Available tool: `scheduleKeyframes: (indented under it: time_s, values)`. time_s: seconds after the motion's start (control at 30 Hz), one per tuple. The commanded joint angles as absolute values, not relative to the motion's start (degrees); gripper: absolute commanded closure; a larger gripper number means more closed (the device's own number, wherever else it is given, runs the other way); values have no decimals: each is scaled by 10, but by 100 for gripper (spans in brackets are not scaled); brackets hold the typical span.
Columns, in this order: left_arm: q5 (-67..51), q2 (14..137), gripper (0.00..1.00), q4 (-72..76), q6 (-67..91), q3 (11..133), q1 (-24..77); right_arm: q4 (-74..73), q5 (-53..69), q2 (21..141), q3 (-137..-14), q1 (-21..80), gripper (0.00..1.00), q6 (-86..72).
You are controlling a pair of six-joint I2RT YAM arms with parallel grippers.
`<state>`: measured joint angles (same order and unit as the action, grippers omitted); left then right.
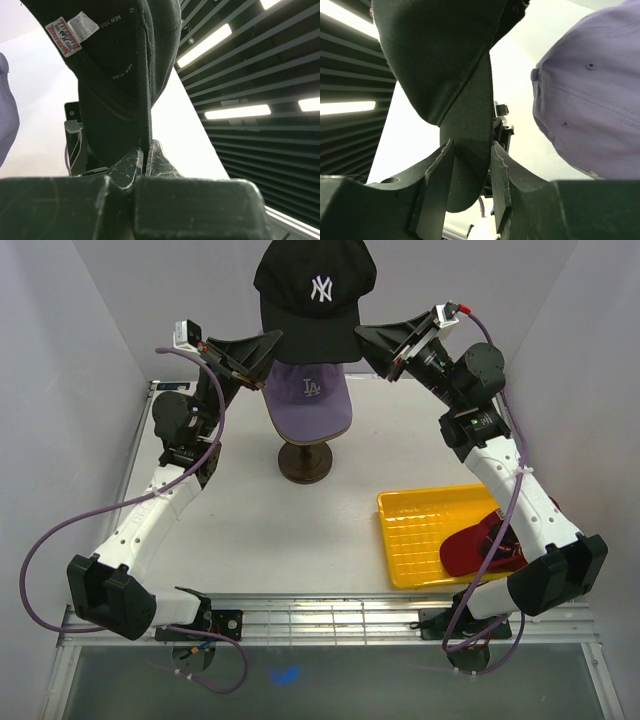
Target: Stack the hats
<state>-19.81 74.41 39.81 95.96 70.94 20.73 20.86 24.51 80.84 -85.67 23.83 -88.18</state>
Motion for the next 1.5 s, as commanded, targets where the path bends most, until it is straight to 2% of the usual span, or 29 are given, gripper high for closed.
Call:
scheduleKeyframes:
  time_s: [0.0, 0.23, 0.37, 0.67, 1.17, 1.47]
  values:
    - [-214, 750, 100, 349, 954, 703, 209, 316, 264, 782, -867, 259, 60, -909]
    - [-206, 747, 100, 346, 961, 692, 209, 319, 258, 792, -879, 263, 62, -911]
    - [-196, 734, 100, 319, 964, 680, 209, 285, 268, 823, -927, 263, 76, -903]
    - [-166, 695, 100, 239, 957, 678, 209, 201, 301, 909, -1036, 264, 88, -916]
    - [-118, 662, 100, 110, 965, 715, 211, 114, 301, 885, -1002, 265, 92, -906]
    - [-134, 644, 100, 108, 950, 696, 216, 138, 306, 838, -909, 268, 92, -893]
